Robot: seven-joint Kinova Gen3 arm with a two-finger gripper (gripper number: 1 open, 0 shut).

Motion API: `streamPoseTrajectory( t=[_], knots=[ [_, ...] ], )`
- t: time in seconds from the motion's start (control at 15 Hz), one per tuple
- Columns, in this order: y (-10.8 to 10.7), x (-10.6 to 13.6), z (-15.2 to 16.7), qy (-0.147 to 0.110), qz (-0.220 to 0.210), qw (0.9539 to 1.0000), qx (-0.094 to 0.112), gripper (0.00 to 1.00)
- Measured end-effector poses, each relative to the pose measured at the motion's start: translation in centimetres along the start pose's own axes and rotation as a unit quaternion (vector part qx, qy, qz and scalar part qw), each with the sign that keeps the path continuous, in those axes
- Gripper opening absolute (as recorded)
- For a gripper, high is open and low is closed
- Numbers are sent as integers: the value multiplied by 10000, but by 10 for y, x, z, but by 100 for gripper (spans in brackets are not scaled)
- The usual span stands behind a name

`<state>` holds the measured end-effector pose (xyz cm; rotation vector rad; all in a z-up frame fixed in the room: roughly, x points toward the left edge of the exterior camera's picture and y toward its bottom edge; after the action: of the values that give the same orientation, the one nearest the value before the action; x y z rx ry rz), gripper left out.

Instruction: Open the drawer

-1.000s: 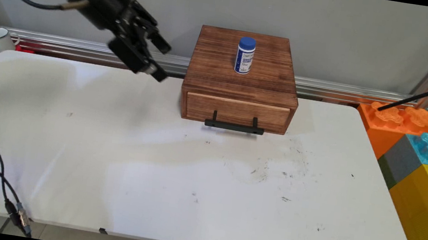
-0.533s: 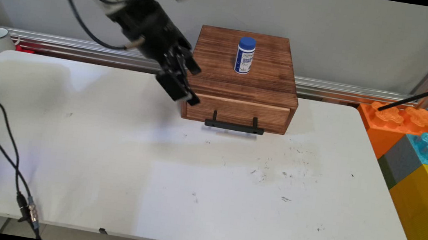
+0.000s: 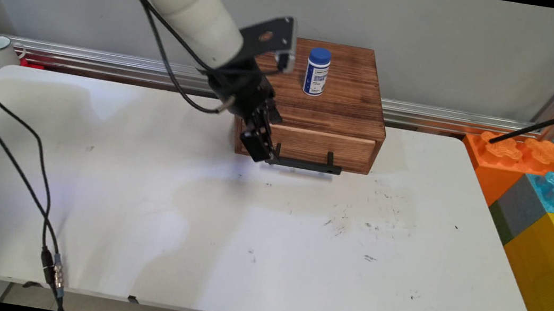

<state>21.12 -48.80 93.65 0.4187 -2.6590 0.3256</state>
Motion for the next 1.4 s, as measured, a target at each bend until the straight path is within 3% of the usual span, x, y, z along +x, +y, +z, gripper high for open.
streamPoseTrajectory(
  t=[0.8, 1.4],
  knots=[
    [-10, 21, 94, -436, 256, 9987, 89, 100],
    [-20, 31, 141, -592, 308, 9977, 80, 100]
  ],
)
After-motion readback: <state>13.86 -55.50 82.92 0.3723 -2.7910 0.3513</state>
